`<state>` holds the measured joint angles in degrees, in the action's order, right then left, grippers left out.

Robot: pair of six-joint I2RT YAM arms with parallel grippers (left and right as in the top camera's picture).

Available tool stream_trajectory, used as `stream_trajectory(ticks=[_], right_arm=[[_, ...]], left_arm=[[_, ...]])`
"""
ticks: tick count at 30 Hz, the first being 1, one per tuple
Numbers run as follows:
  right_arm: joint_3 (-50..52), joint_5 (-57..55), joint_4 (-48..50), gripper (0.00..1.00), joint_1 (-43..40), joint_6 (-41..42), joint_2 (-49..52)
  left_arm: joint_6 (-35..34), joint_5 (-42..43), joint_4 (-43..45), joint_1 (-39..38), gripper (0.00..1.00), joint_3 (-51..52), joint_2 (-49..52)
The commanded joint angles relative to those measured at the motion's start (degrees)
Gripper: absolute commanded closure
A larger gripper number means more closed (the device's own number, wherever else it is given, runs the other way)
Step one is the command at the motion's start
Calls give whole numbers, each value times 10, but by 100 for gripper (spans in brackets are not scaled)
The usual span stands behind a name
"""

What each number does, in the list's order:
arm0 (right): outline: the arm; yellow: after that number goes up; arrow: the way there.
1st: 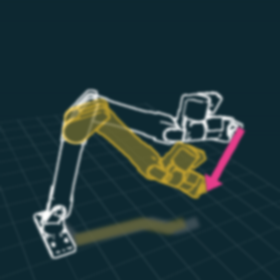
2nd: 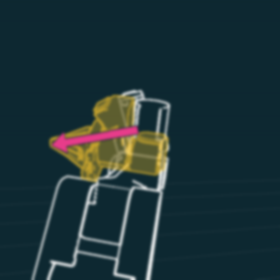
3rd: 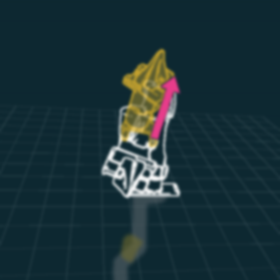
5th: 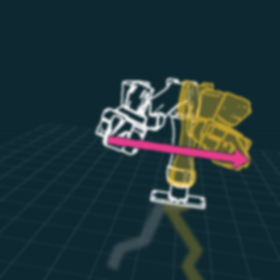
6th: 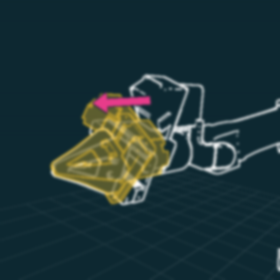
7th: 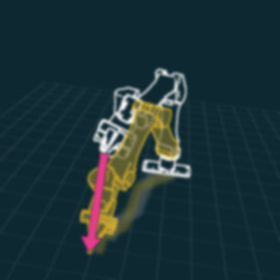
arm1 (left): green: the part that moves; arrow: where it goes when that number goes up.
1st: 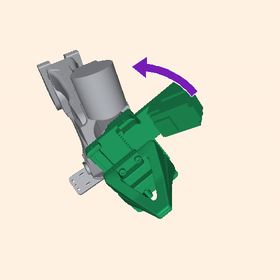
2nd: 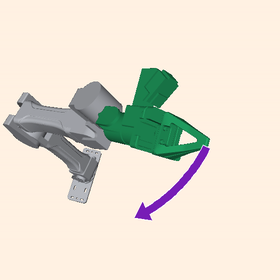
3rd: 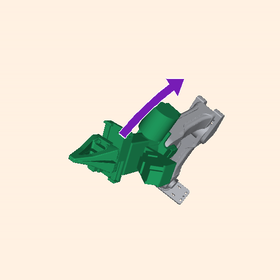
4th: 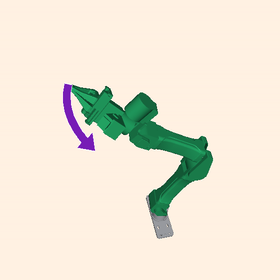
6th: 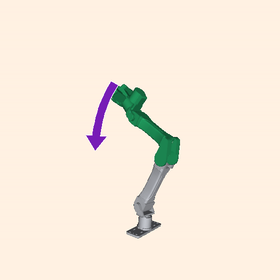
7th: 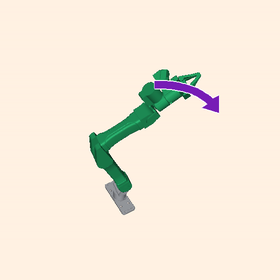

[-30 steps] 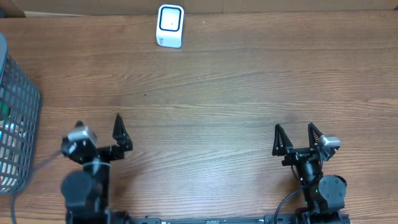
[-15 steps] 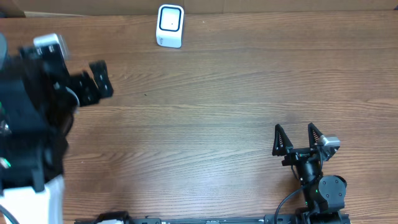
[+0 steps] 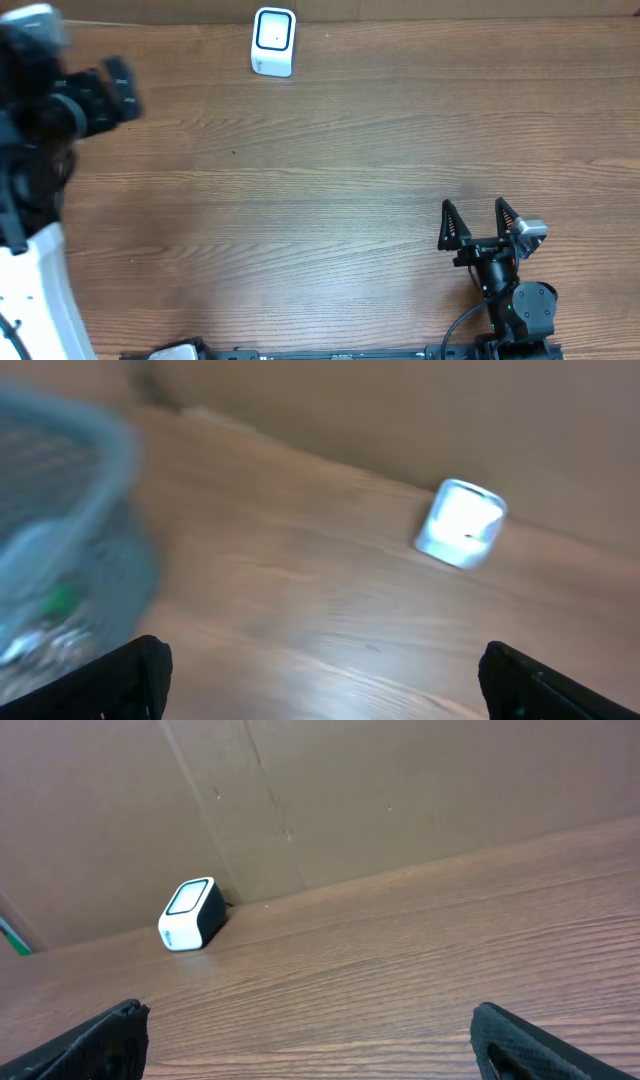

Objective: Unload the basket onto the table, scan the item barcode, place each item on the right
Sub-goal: 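Move the left gripper into the basket toward the green-capped bottle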

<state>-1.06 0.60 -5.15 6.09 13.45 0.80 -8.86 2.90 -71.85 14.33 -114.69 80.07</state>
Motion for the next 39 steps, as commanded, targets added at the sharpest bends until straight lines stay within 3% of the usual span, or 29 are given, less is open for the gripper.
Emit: stream_trajectory(ticks=[1, 5, 8, 20, 39], right_arm=[[6, -4, 3, 0, 3, -2, -5], [6, -4, 3, 0, 3, -2, -5], [6, -4, 3, 0, 3, -2, -5], [6, -4, 3, 0, 3, -2, -5], [6, -4, 3, 0, 3, -2, -5]], left_arm=[[-17, 14, -12, 121, 0, -12, 29], [-9, 21, -16, 220, 0, -12, 55], [40, 21, 6, 263, 0, -12, 78], [36, 61, 96, 356, 0, -12, 181], [89, 55, 139, 362, 0, -12, 393]])
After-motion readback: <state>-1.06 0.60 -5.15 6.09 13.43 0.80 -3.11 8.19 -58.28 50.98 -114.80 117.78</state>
